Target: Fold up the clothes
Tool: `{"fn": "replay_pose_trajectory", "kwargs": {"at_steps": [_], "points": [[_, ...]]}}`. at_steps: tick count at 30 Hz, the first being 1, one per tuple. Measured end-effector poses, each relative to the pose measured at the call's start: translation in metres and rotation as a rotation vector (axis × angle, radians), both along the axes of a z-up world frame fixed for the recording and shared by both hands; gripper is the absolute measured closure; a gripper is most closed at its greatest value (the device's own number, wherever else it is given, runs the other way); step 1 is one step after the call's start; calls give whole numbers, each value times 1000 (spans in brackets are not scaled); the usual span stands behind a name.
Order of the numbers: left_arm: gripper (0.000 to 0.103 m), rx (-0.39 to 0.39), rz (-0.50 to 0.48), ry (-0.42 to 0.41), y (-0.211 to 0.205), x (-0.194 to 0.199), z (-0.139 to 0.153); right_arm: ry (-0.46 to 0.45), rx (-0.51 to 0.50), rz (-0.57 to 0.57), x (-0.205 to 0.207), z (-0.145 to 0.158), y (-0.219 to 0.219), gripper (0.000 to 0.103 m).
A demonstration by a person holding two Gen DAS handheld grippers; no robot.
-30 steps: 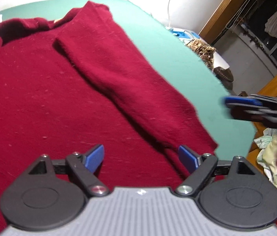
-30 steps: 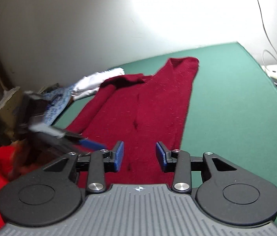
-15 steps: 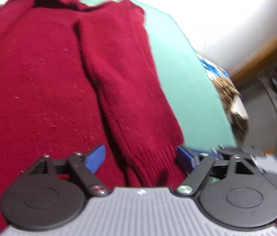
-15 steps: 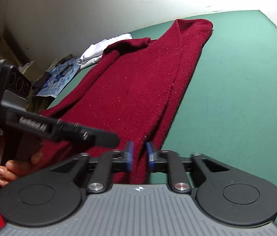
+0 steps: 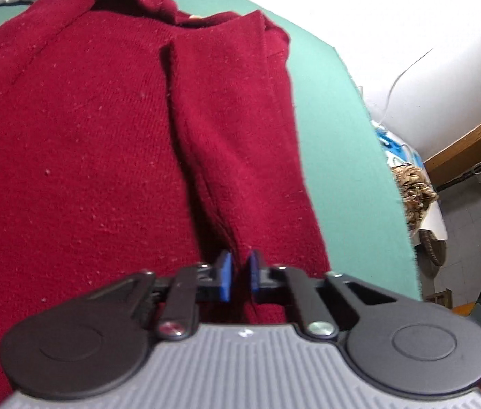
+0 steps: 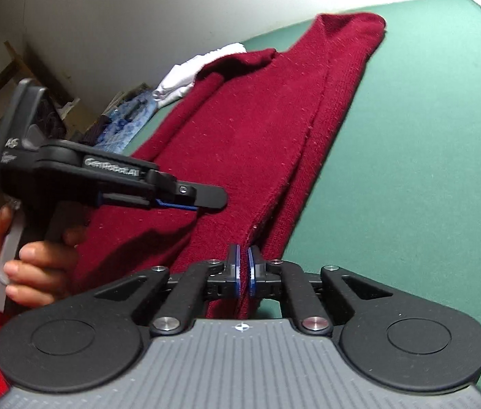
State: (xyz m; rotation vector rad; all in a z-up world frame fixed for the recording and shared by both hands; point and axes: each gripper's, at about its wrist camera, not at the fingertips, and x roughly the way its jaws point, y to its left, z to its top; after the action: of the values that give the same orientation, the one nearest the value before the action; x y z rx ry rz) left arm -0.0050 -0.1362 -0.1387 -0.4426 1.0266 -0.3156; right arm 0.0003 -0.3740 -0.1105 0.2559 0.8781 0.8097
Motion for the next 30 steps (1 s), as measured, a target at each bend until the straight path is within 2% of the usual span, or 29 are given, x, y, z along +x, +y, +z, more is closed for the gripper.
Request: {"fn": "replay_pose_trajectory", "kwargs": {"at_steps": [7,10,13,16,20,21,23,28,29,30], "points": [[101,60,-103,-98,-4,-10,35,-58,51,58,-16,30,-3,98],[101,114,-162,-92,-6,-15,35,-62,0,128,-27,28,10,97],[100,173,-215,-47,-4,-22,18,-84,-85,197,-40,20,23,97],[99,201,-228,-24,-3,-25,3,-91,-163,223,-45,12,31,98],[98,198,-233,-18,2,-25,5,-80,-173,227,-44,12,30,98],[97,213,-240,-25,1,-26,6,-80,-162,233,-44,14,28,98],[89,243,-254,-41,1,-26,9,-65,-179,264,-46,10,27,98],[90,343,-265,-93,1,-34,19,-43,-238,298,-48,-1,30,98],[90,370,-269,-116,-1,-36,24,-52,-245,284,-46,2,27,95],[89,396,-274,-140,-3,-38,29,-61,-252,271,-44,5,23,88]]}}
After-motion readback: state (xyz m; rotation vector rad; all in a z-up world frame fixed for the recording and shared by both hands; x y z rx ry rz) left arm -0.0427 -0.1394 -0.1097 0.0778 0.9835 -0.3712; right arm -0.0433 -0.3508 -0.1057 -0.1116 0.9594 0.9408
